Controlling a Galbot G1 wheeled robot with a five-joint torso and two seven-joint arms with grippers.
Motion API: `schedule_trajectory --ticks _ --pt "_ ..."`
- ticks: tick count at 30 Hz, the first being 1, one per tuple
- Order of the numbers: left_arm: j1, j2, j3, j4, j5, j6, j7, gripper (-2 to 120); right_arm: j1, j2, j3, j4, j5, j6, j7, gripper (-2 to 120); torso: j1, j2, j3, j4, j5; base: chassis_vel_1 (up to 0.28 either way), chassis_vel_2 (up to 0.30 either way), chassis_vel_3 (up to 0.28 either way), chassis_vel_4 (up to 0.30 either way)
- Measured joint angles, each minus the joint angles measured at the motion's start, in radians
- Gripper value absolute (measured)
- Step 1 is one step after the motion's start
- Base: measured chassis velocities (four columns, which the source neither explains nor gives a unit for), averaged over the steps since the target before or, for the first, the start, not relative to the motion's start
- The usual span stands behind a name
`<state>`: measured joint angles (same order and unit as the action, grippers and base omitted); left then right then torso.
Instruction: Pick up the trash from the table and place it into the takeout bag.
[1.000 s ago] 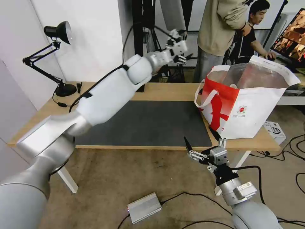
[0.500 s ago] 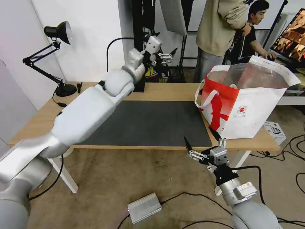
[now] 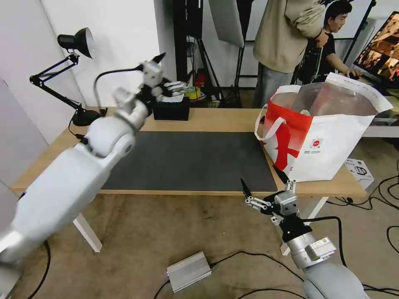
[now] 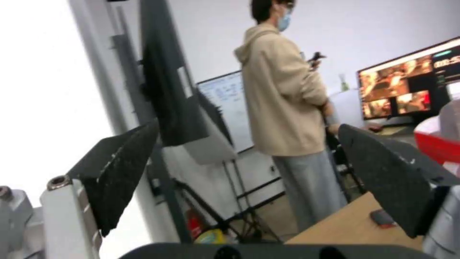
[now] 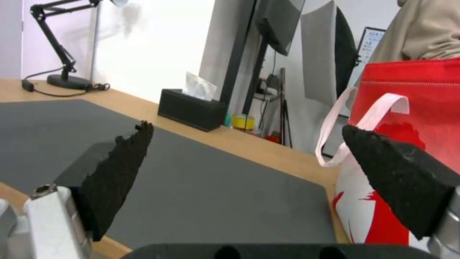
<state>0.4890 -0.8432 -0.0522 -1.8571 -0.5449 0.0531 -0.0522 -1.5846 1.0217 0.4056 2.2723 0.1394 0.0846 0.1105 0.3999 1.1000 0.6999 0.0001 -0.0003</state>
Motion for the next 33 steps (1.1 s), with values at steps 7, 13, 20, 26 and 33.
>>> schedule_trajectory --ticks 7,13,20,26,33 --pt "0.246 -0.001 -0.155 -0.116 0.07 -0.046 -0.027 100 0.0 0.0 0.0 0.0 0.0 0.0 0.0 100 0.0 0.0 0.0 -0.0001 0.0003 0.0 0.0 0.0 0.0" --pt "0.441 -0.055 -0.297 -0.193 0.123 -0.064 -0.028 100 0.0 0.0 0.0 0.0 0.0 0.0 0.0 100 0.0 0.0 0.0 -0.0002 0.0001 0.0 0.0 0.0 0.0" --pt "0.635 -0.157 -0.428 -0.27 0.208 -0.1 -0.003 100 0.0 0.0 0.0 0.0 0.0 0.0 0.0 100 0.0 0.0 0.0 -0.0002 0.0004 0.0 0.0 0.0 0.0" --pt "0.817 -0.278 -0.488 -0.315 0.335 -0.174 0.033 100 0.0 0.0 0.0 0.0 0.0 0.0 0.0 100 0.0 0.0 0.0 -0.0001 0.0003 0.0 0.0 0.0 0.0" --pt "0.916 -0.376 -0.485 -0.33 0.431 -0.241 0.051 100 0.0 0.0 0.0 0.0 0.0 0.0 0.0 100 0.0 0.0 0.0 -0.0003 0.0005 0.0 0.0 0.0 0.0"
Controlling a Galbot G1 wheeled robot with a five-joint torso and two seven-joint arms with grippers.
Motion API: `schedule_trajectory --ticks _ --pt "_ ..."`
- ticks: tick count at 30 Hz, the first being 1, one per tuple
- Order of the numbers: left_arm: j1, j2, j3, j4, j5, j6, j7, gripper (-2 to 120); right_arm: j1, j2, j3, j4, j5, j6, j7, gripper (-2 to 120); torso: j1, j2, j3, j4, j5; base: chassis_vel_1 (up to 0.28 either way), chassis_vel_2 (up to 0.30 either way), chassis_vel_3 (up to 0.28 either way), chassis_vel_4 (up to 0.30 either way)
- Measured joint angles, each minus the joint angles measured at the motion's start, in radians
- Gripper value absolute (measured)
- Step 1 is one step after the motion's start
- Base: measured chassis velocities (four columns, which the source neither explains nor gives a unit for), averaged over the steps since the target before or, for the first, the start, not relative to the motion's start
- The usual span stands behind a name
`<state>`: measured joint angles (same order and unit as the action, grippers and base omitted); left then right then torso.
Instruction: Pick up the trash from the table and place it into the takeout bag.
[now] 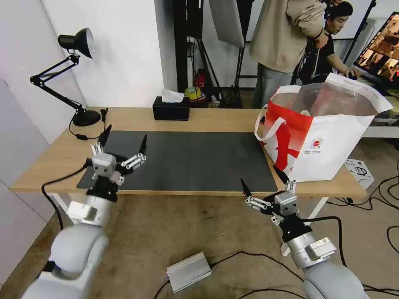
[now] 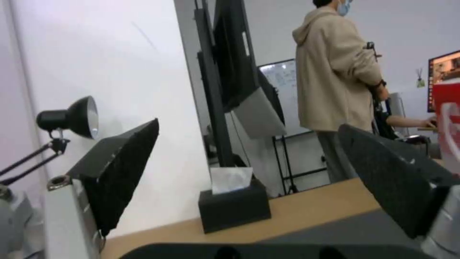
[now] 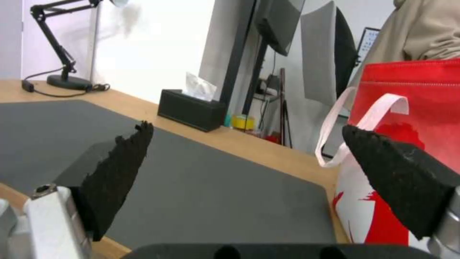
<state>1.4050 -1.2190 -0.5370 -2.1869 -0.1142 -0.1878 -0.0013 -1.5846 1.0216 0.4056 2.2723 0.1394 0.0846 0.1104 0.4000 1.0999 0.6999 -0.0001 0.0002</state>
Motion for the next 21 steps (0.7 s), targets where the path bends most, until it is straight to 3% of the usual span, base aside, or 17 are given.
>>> schedule_trajectory --ticks 6,13,21 --pt "0.097 -0.079 0.029 -0.008 0.094 -0.085 0.026 100 0.0 0.0 0.0 0.0 0.0 0.0 0.0 100 0.0 0.0 0.0 0.0 -0.0001 0.0 0.0 0.0 0.0" --pt "0.153 -0.152 0.029 0.009 0.135 -0.154 0.028 100 0.0 0.0 0.0 0.0 0.0 0.0 0.0 100 0.0 0.0 0.0 0.0001 0.0 0.0 0.0 0.0 0.0" --pt "0.16 -0.162 0.027 0.065 0.15 -0.209 0.058 100 0.0 0.0 0.0 0.0 0.0 0.0 0.0 100 0.0 0.0 0.0 0.0001 -0.0002 0.0 0.0 0.0 0.0"
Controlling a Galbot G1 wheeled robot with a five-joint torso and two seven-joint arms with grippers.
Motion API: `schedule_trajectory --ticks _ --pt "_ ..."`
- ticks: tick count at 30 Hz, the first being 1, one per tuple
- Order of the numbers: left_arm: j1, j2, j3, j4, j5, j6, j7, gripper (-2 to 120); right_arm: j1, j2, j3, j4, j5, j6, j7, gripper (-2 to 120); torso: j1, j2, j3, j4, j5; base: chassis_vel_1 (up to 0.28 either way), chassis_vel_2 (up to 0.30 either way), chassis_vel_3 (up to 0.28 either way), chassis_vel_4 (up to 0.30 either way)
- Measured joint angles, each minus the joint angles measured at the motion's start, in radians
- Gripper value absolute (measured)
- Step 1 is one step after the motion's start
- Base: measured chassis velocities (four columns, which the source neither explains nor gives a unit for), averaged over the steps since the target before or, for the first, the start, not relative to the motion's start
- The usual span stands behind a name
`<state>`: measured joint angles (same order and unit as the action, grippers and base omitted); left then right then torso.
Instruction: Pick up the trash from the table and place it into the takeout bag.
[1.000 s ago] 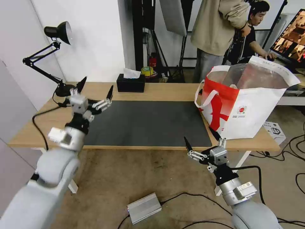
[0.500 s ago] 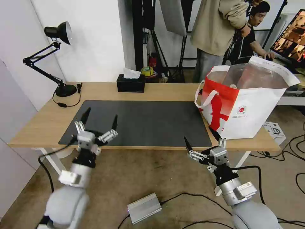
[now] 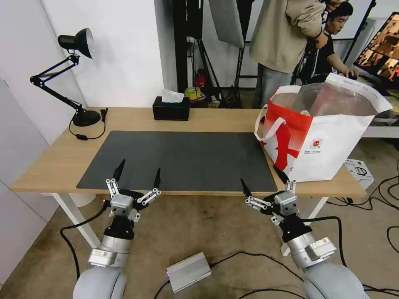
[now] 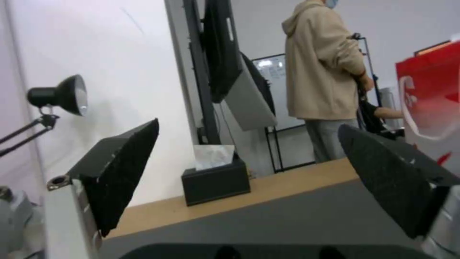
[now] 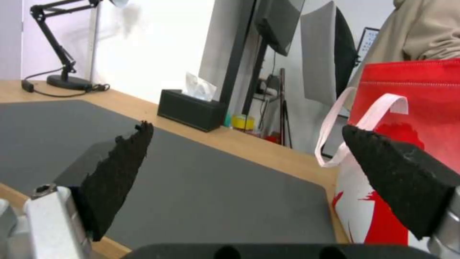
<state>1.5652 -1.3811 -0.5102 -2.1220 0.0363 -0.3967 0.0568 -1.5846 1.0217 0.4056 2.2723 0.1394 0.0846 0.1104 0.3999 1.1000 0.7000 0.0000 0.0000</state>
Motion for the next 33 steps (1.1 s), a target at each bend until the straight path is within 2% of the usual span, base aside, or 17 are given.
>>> schedule_trajectory --ticks 3,11,33 --pt "0.002 0.007 -0.001 0.038 0.009 -0.036 0.025 100 0.0 0.0 0.0 0.0 0.0 0.0 0.0 100 0.0 0.0 0.0 -0.0001 0.0 0.0 0.0 0.0 0.0" --pt "0.012 0.008 -0.028 0.07 -0.001 -0.077 0.032 100 0.0 0.0 0.0 0.0 0.0 0.0 0.0 100 0.0 0.0 0.0 0.0 0.0 0.0 0.0 0.0 0.0" --pt "0.027 0.01 -0.04 0.098 -0.023 -0.111 0.032 100 0.0 0.0 0.0 0.0 0.0 0.0 0.0 100 0.0 0.0 0.0 0.0 0.0 0.0 0.0 0.0 0.0"
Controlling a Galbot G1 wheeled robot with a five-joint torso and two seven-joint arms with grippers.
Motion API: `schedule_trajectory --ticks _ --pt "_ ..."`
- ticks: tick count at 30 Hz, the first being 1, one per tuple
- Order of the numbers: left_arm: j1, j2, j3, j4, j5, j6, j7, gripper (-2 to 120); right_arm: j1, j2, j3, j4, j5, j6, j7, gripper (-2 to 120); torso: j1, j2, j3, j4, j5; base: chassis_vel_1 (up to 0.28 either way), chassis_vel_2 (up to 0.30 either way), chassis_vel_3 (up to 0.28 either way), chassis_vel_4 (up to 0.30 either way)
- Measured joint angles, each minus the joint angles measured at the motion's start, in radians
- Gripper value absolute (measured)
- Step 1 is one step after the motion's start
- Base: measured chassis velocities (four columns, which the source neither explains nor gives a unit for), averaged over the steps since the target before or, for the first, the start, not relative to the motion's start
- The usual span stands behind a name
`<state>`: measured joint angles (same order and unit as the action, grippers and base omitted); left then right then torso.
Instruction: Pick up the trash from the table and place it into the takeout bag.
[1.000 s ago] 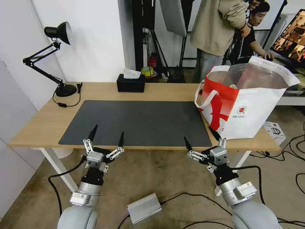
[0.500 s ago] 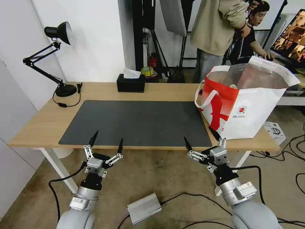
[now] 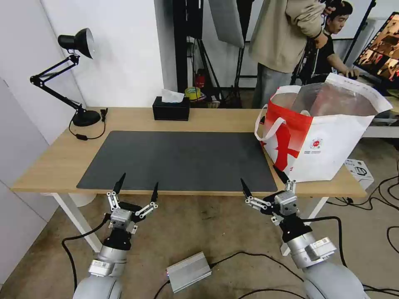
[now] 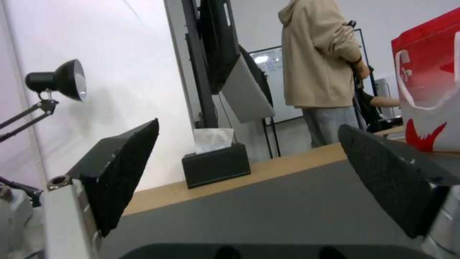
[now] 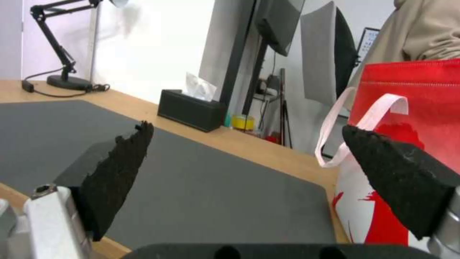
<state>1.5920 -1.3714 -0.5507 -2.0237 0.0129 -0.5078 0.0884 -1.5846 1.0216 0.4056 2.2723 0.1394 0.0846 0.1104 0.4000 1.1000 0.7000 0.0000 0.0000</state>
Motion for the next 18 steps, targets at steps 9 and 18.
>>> schedule_trajectory --ticks 9,18 --pt "0.001 0.0 0.0 0.005 0.001 -0.003 -0.002 100 0.0 0.0 0.0 0.0 0.0 0.0 0.0 100 0.0 0.0 0.0 0.0 0.0 0.0 0.0 0.0 0.0" --pt "0.001 0.0 0.0 0.005 0.002 -0.003 -0.003 100 0.0 0.0 0.0 0.0 0.0 0.0 0.0 100 0.0 0.0 0.0 0.0 0.0 0.0 0.0 0.0 0.0"
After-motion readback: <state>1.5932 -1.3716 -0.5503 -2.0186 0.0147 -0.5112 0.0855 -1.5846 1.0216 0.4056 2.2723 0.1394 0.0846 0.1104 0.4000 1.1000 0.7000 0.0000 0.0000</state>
